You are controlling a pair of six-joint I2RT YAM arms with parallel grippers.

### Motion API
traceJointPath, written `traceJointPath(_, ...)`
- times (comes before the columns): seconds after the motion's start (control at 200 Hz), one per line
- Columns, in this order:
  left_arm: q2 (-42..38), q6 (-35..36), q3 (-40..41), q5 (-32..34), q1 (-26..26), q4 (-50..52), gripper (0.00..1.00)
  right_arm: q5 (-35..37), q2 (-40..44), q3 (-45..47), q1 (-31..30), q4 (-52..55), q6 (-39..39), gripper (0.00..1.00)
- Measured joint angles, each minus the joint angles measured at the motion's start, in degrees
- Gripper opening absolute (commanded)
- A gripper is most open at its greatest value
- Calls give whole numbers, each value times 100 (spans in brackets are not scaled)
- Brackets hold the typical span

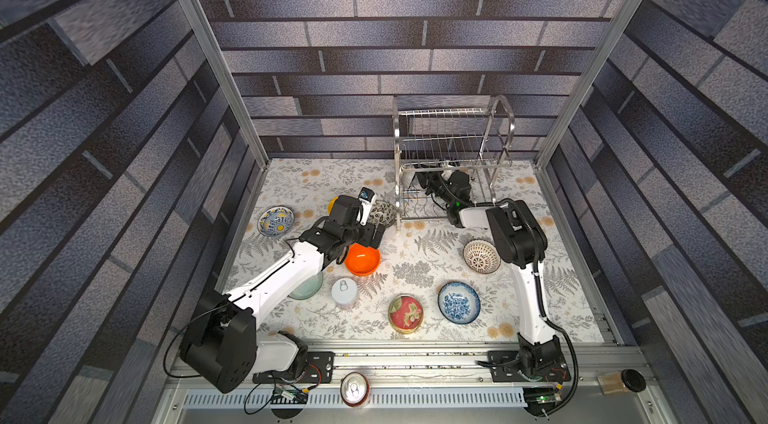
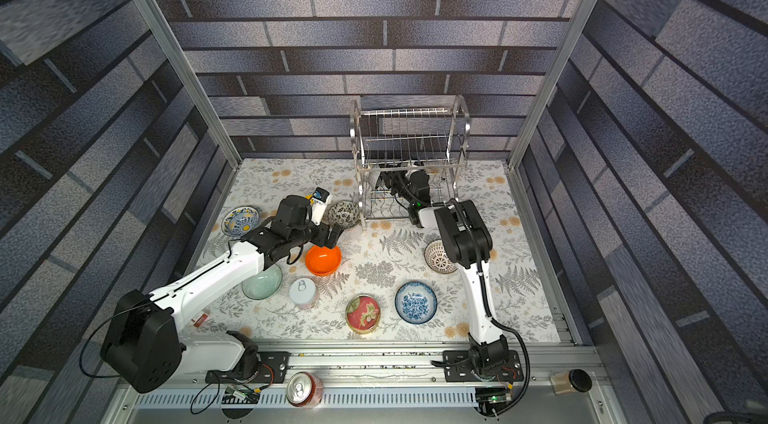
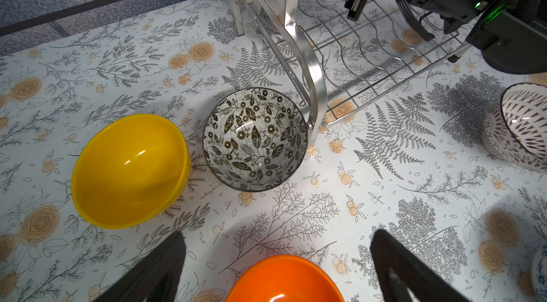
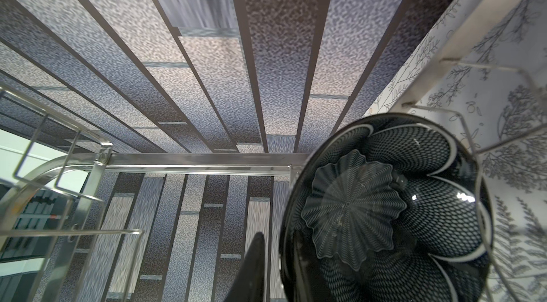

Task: Load bowls into a dish rack
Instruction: Place the bowl in the dish rack.

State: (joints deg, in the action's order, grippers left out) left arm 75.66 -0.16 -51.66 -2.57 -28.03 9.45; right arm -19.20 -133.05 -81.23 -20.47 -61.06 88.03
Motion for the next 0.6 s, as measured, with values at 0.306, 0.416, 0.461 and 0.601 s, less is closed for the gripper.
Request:
traceJointPath(0.306,4,0,0,-17,0,0,100,0,0,2,0,-4,2,27)
traceJointPath(0.416,4,0,0,-17,0,-2,100,0,0,22,0,-4,2,31)
traceJointPath(0.461,4,0,0,-17,0,0,100,0,0,52,0,-7,2,33)
traceJointPath(0.601,4,0,0,-17,0,-2,100,0,4,223,0,-9,-20,38)
